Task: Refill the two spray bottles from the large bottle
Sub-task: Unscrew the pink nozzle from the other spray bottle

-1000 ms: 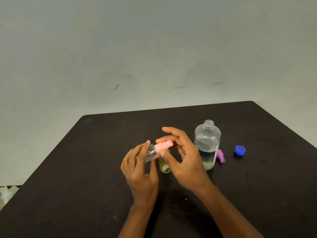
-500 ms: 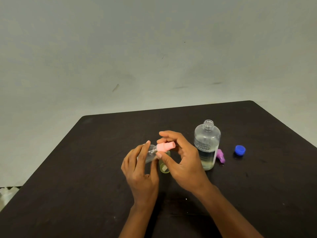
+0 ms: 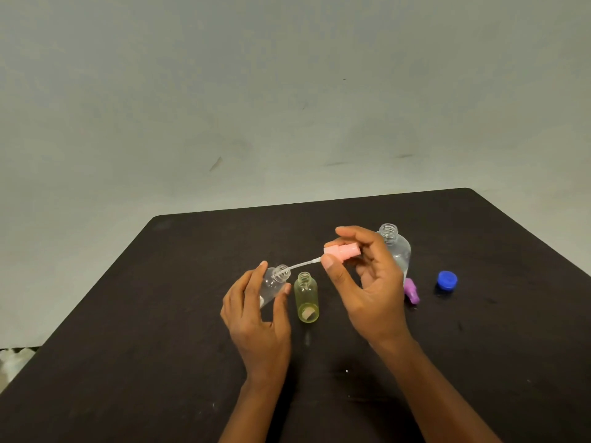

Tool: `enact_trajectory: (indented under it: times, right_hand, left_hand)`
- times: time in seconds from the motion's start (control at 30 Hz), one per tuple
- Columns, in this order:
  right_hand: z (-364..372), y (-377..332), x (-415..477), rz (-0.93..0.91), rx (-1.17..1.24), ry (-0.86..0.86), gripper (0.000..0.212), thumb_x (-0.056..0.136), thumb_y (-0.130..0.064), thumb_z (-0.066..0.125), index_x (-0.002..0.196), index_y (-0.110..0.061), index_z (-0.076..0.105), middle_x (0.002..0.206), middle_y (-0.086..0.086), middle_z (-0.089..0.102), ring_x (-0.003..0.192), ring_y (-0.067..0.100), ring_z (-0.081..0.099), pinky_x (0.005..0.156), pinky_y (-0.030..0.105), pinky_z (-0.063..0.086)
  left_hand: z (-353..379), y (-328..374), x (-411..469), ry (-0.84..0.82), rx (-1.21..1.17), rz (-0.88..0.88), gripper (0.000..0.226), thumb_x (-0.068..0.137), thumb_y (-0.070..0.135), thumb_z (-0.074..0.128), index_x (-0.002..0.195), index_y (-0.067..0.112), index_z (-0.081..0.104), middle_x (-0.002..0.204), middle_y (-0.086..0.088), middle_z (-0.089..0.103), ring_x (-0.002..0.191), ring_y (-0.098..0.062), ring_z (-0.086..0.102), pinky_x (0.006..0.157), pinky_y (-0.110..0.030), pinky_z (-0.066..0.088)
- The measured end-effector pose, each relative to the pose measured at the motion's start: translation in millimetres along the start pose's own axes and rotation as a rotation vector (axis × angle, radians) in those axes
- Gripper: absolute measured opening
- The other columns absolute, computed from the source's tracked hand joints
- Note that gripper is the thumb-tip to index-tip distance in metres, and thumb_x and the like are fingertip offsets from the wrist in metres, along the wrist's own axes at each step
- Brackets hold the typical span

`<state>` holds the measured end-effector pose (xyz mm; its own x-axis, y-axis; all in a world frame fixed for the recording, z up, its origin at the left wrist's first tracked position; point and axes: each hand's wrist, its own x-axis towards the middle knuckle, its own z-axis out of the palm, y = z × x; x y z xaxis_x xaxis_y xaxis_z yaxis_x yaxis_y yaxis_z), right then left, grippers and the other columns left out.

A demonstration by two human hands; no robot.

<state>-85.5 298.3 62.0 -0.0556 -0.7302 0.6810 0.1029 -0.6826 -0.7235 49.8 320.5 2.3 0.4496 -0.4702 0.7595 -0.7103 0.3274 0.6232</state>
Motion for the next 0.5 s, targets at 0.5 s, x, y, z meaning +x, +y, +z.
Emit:
enact_trajectory:
  times: [0.5]
  right_hand:
    - [-8.7, 2.3, 5.5, -0.057, 0.002, 0.116, 0.029, 0.084, -0.024, 0.065, 0.112, -0.019, 0.056, 0.101, -0.017, 0.063, 0.095, 0.012, 0.066, 0.082, 0.018, 0.051]
  left_hand:
    - [-0.5, 1.7, 1.1, 0.025, -0.02, -0.013, 0.042, 0.083, 0.031, 0.061, 0.123, 0.017, 0.057, 0.117, 0.009, 0.051, 0.109, -0.008, 0.048, 0.087, -0.048, 0.05]
